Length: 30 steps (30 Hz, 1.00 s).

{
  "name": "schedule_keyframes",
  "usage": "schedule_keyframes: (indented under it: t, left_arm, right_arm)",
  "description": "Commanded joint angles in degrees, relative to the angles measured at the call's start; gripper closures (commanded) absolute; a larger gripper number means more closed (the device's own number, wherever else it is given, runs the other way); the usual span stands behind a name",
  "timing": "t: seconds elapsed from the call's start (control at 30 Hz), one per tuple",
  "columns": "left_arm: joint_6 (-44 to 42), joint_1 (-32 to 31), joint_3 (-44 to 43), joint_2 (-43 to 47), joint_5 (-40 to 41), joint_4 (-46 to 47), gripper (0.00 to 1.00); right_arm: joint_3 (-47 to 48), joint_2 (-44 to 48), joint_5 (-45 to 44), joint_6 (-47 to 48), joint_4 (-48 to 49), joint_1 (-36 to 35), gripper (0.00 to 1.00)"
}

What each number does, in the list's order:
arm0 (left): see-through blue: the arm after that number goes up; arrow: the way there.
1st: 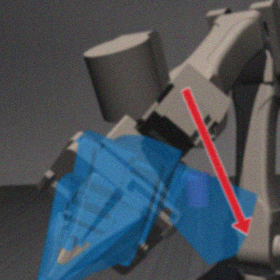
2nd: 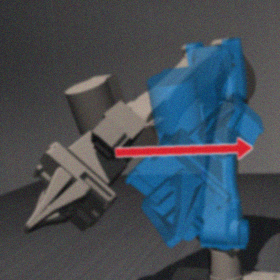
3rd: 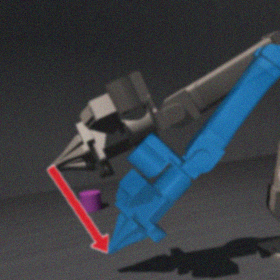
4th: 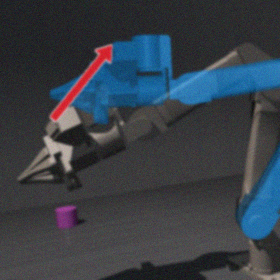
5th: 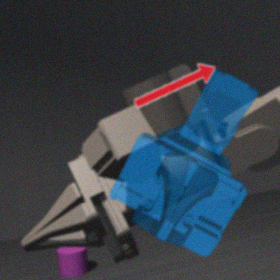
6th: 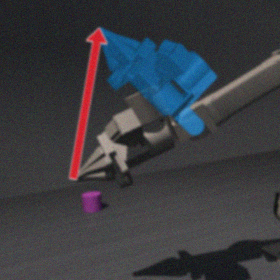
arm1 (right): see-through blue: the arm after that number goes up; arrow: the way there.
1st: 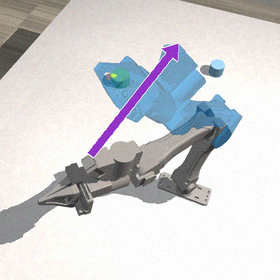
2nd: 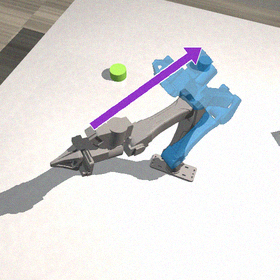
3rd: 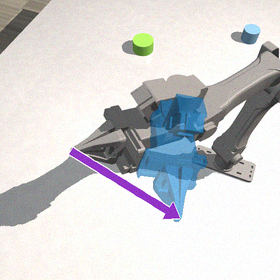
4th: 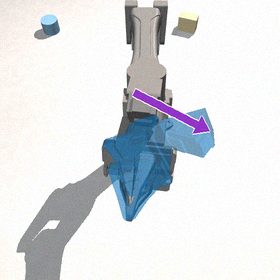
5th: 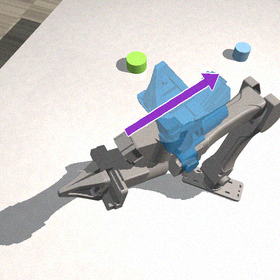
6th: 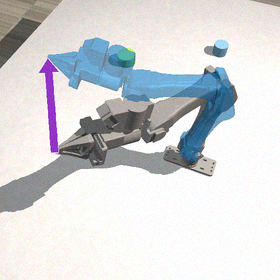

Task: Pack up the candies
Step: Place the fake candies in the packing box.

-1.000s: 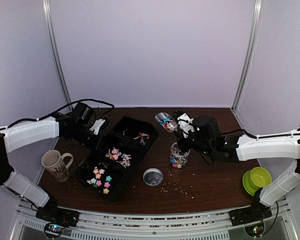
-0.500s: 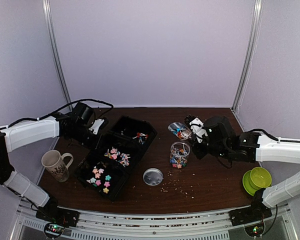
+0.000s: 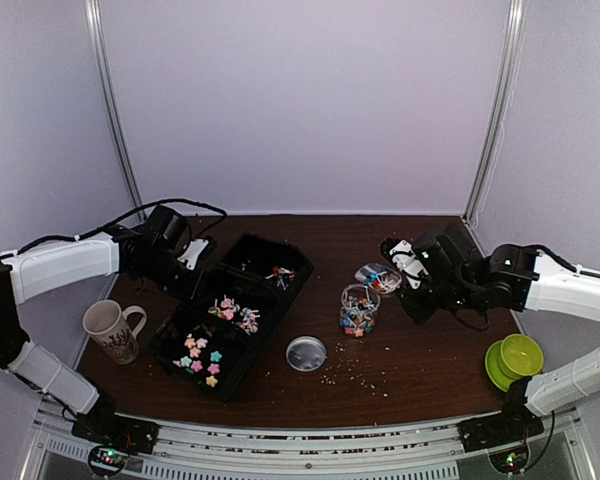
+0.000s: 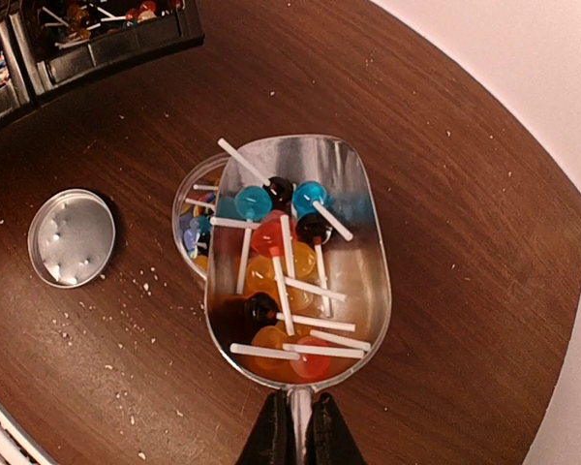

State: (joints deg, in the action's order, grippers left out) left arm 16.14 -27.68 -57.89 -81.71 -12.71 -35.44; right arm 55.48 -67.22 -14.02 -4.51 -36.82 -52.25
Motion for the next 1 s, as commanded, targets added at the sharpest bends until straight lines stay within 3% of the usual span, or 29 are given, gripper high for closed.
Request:
schedule_keyframes:
  t: [0.0, 0.97]
  left_arm:
    - [1.35, 0.59, -3.63, 0.68, -2.32, 3.7, 1.0]
    - [1.35, 0.94, -3.76, 1.17, -2.32, 3.63, 1.0]
  right_arm:
    - [3.27, 0.54, 1.0, -1.2, -7.68, 0.24, 1.0]
    - [12.01, -3.88, 1.98, -0.59, -24.28, -1.81, 1.0]
